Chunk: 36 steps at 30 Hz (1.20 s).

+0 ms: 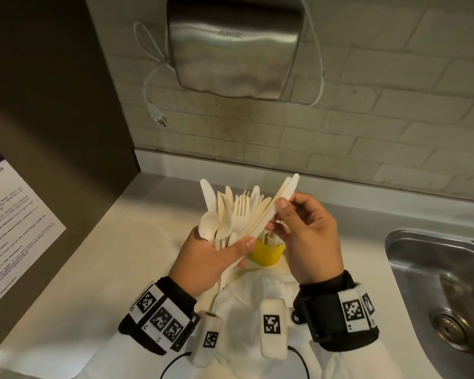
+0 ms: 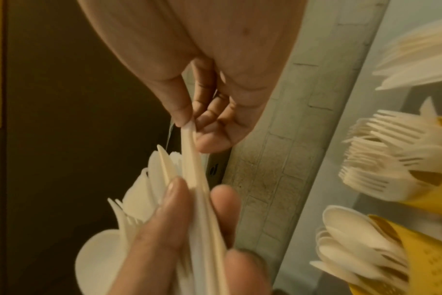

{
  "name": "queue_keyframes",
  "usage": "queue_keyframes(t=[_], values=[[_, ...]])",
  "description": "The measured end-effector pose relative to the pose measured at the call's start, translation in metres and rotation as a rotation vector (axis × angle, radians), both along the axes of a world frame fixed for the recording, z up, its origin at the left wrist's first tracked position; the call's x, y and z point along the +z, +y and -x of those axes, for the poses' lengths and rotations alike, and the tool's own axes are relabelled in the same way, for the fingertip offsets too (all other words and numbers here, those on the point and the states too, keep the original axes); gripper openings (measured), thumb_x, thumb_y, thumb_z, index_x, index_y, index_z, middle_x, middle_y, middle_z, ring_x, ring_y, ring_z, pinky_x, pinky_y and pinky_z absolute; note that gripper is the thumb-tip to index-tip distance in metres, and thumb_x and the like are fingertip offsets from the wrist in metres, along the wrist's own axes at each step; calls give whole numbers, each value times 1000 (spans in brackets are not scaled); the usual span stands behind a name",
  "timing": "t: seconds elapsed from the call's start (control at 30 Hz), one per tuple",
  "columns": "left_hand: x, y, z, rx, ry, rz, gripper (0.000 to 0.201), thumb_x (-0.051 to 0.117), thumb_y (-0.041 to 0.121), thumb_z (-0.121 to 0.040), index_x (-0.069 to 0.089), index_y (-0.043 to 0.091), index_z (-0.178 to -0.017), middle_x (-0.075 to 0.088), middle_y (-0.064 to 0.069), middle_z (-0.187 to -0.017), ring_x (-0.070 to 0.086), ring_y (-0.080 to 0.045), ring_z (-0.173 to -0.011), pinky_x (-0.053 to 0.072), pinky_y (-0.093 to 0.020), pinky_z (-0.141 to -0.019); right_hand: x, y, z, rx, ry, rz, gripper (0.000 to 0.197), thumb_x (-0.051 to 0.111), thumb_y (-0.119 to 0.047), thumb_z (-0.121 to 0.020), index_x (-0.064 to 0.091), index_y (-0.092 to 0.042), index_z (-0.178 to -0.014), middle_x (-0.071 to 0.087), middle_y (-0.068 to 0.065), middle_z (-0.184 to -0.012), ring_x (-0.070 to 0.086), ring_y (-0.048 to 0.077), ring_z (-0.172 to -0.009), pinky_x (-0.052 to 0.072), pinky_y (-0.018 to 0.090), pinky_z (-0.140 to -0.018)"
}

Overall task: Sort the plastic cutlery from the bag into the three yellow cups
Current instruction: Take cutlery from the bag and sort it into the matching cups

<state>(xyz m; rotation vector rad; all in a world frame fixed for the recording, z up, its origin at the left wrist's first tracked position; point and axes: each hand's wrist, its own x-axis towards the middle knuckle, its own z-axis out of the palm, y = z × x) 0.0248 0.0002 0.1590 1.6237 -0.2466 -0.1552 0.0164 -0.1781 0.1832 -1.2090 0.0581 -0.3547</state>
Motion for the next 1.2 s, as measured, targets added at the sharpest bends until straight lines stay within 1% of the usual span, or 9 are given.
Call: queue_keyframes(t=[0.2, 0.37, 0.5, 0.57, 0.67, 0.8, 0.93, 1.07, 1.2], values=[[-6, 2, 0, 5, 52, 10, 39, 75, 44, -79, 74, 16, -107, 80, -6, -90, 72, -20, -66, 60, -33, -68, 3, 4, 2, 60, 69, -152, 12, 46, -8, -106, 55, -6, -113, 72, 13, -92, 69, 27, -82, 52, 38, -71], [-11, 2, -5, 26, 59, 49, 13, 69, 22, -96, 75, 11, -99, 76, -18, -83, 67, -27, -61, 59, -41, -71, 4, 2, -3, -29, 107, -283, 14, 38, -16, -111, 47, -13, -121, 72, 13, -87, 72, 31, -74, 62, 43, -69], [-11, 4, -5, -5, 29, 62, 11, 66, 17, -99, 74, 10, -98, 77, -12, -84, 59, -24, -57, 56, -35, -65, 4, -26, -12, -130, 37, -607, 14, 31, -18, -110, 44, -21, -108, 47, 5, -65, 44, 20, -51, 47, 29, -50], [-9, 6, -5, -20, 21, 73, 9, 66, 17, -100, 72, 11, -103, 77, -10, -85, 59, -26, -58, 55, -34, -65, 6, -42, -12, -116, 6, -666, 14, 42, -26, -106, 50, -26, -94, 34, -3, -57, 30, 13, -45, 33, 23, -44], [-8, 4, -4, -42, 7, 104, 16, 68, 25, -94, 73, 14, -104, 77, -13, -84, 59, -28, -57, 56, -37, -66, 12, -40, -4, -28, 52, -286, 11, 64, -33, -94, 62, -24, -87, 26, -9, -51, 21, 9, -41, 23, 19, -40], [-9, -2, -3, -75, 11, 95, 8, 70, 22, -97, 76, 18, -95, 76, -16, -83, 63, -30, -58, 58, -39, -67, 14, -7, 9, 79, 42, 418, 11, 72, -22, -94, 73, -14, -102, 51, -12, -52, 40, 5, -43, 36, 21, -45], [-8, -2, -1, -102, -22, 54, 9, 69, 26, -97, 77, 23, -99, 78, -10, -86, 68, -33, -63, 59, -39, -72, 10, -4, 4, 73, 26, 419, 4, 74, -12, -92, 71, -9, -92, 48, -2, -55, 39, 11, -46, 38, 23, -48], [-7, -1, 3, -118, -19, 68, 14, 70, 35, -91, 77, 27, -100, 79, -11, -89, 69, -33, -66, 58, -39, -75, 10, -1, 3, 71, 32, 491, 12, 64, -9, -97, 65, -4, -87, 48, -8, -54, 41, 8, -46, 38, 20, -50], [-8, 0, 4, -124, -1, 72, 8, 67, 24, -98, 75, 26, -98, 79, -10, -90, 67, -29, -63, 57, -37, -71, 10, 0, -1, 83, 121, 150, 23, 49, -8, -105, 52, -15, -83, 33, -6, -54, 27, 11, -45, 27, 22, -44]])
